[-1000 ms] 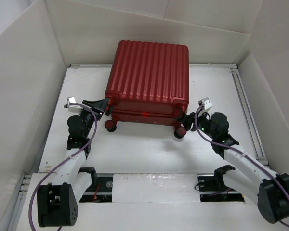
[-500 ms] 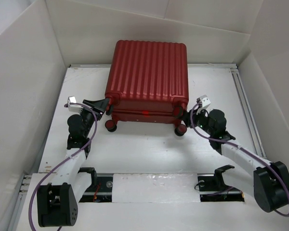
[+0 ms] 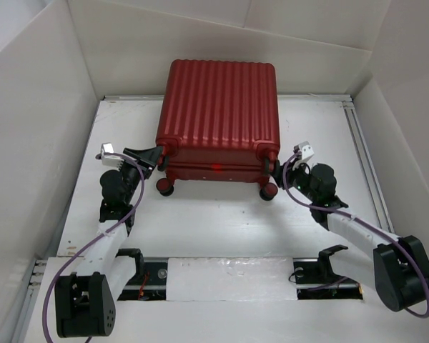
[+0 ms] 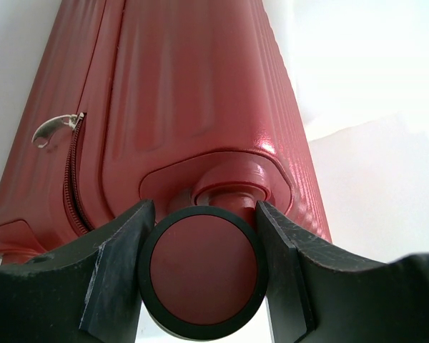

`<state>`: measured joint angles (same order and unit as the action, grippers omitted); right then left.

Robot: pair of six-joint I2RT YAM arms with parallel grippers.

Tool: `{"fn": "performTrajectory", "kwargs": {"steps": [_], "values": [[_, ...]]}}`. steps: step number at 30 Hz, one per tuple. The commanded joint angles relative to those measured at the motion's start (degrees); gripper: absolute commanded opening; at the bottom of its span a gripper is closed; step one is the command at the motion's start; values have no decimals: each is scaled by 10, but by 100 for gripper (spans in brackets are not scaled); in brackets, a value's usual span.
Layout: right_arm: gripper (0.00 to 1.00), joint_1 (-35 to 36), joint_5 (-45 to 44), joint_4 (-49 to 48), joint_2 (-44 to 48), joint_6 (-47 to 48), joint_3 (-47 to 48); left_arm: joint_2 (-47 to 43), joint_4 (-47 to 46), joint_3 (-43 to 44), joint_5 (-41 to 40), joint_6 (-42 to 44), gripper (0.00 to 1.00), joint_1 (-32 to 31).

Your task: Pack the luggage

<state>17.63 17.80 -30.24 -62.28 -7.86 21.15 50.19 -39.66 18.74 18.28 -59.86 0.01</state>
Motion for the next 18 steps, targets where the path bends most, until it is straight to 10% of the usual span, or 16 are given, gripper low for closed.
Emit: {"fn": "performTrajectory", "kwargs": {"steps": [1, 8, 18], "values": [[29, 6, 18, -54, 2, -8, -1, -22, -60, 37, 51, -10, 0, -13], [0, 17, 23, -97, -24, -45, -15, -22, -65, 37, 62, -15, 0, -13], [0, 187, -93, -270, -12, -221, -70, -14, -96, 44, 31, -20, 0, -111]]}}
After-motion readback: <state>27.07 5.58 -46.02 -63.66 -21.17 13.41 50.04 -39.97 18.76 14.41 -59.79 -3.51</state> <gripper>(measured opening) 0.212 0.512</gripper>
